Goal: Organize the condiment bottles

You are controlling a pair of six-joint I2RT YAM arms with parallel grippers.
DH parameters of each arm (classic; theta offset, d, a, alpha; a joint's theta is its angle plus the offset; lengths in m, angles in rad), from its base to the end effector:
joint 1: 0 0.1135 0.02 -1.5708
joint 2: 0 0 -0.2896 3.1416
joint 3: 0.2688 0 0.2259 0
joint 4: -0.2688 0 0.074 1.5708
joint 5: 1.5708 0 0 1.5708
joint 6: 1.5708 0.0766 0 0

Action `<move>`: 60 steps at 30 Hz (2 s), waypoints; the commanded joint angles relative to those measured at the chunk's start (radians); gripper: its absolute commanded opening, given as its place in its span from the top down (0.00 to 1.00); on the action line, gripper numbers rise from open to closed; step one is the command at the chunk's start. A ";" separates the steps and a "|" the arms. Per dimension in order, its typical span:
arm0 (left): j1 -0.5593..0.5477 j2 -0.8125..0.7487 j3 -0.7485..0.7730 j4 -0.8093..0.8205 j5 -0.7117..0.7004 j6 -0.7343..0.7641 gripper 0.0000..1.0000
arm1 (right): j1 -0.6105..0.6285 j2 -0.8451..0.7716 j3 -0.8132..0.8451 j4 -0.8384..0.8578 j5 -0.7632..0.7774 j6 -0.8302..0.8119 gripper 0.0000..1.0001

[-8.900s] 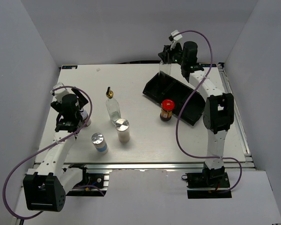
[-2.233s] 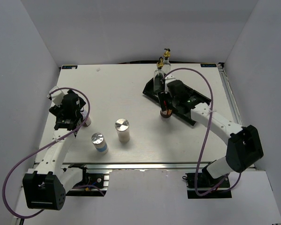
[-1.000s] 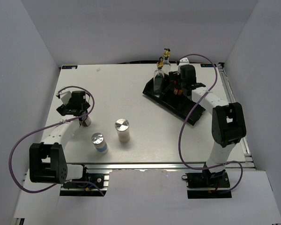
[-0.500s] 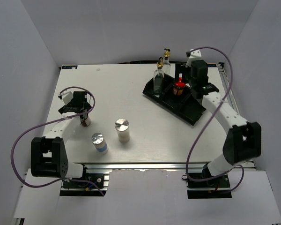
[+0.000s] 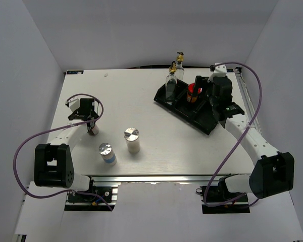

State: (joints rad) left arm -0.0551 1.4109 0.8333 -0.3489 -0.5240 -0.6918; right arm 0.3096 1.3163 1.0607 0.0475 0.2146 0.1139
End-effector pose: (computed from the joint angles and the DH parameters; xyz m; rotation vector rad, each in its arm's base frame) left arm 0.2751 0.0232 0.2186 -0.9336 2.1622 0.3000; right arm 0.3084 0.0815 0.3660 -0.0190 1.7754 0.1152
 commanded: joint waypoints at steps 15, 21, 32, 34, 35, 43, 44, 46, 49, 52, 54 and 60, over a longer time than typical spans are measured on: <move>-0.241 -0.098 0.262 0.087 0.136 0.133 1.00 | -0.058 -0.354 -0.271 0.046 0.322 0.199 0.10; -0.417 -0.032 0.433 0.163 0.259 0.233 1.00 | -0.104 -0.454 -0.327 0.019 0.325 0.211 0.11; -0.670 0.302 0.756 0.194 0.459 0.387 1.00 | -0.277 -0.499 -0.406 -0.023 0.266 0.274 0.11; -0.696 0.354 0.828 0.180 0.473 0.388 1.00 | -0.297 -0.506 -0.418 -0.032 0.258 0.277 0.11; -0.706 0.384 0.857 0.169 0.473 0.393 1.00 | -0.299 -0.509 -0.419 -0.037 0.258 0.277 0.11; -0.767 0.624 1.114 0.125 0.486 0.406 1.00 | -0.351 -0.565 -0.452 -0.017 0.258 0.276 0.11; -0.766 0.640 1.128 0.126 0.478 0.408 1.00 | -0.353 -0.566 -0.455 -0.017 0.258 0.274 0.11; -0.767 0.686 1.159 0.126 0.441 0.411 1.00 | -0.354 -0.568 -0.456 -0.012 0.256 0.273 0.11; -0.770 0.721 1.185 0.165 0.430 0.419 1.00 | -0.356 -0.569 -0.465 0.003 0.252 0.268 0.11; -0.773 0.761 1.199 0.203 0.430 0.420 1.00 | -0.357 -0.569 -0.476 0.017 0.255 0.264 0.11; -0.773 0.789 1.216 0.214 0.398 0.431 1.00 | -0.357 -0.568 -0.481 0.020 0.253 0.263 0.11; -0.772 0.880 1.295 0.217 0.349 0.443 1.00 | -0.359 -0.557 -0.485 0.029 0.243 0.254 0.11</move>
State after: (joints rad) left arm -0.8246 2.3024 2.0167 -0.2138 -0.1379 -0.2623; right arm -0.0448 0.7601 0.5766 0.0216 0.4606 0.3805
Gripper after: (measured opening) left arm 0.727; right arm 0.895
